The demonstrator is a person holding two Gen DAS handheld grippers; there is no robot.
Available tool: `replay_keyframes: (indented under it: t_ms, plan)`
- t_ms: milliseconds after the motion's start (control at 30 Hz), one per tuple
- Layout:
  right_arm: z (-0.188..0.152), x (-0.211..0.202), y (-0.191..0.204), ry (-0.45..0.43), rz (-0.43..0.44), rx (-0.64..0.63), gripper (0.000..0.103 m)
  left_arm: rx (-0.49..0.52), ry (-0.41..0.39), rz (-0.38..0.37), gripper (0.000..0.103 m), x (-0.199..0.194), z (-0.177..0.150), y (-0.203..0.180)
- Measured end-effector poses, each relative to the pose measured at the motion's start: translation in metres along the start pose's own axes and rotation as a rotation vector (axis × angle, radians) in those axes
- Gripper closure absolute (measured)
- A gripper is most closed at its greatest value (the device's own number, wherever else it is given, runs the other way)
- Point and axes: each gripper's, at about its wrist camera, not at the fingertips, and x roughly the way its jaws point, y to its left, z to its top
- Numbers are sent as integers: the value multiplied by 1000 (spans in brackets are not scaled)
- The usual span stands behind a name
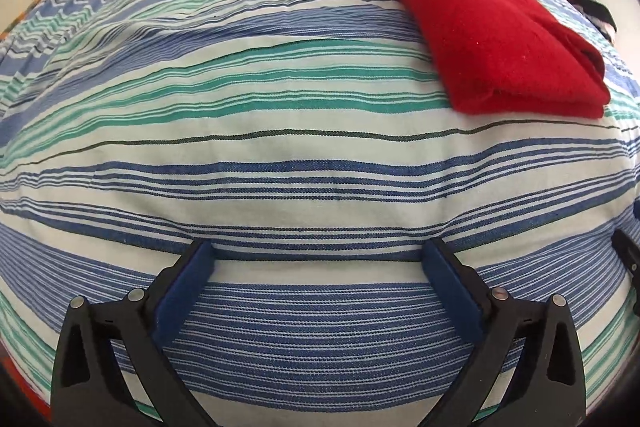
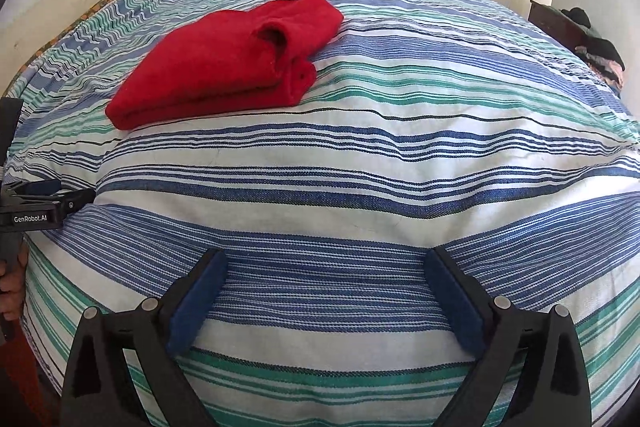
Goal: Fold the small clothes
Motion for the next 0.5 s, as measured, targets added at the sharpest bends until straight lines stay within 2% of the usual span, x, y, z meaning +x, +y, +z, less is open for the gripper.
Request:
replay_keyframes:
  t_ms: [300,400,467,500]
  plan:
    - [1,1,7,0,-15,-5,4,2,-24,-3,1,-5,-4,2]
    - [6,0,6,40,-5,3,4,8,9,-65,1,-11,2,11]
    - [16,-6,3,93,36,-10,4,5,46,-122,2,-22,11,22]
    - [23,-11,-1,102,71,-7,7,-14,32,-148,2,-31,17,28]
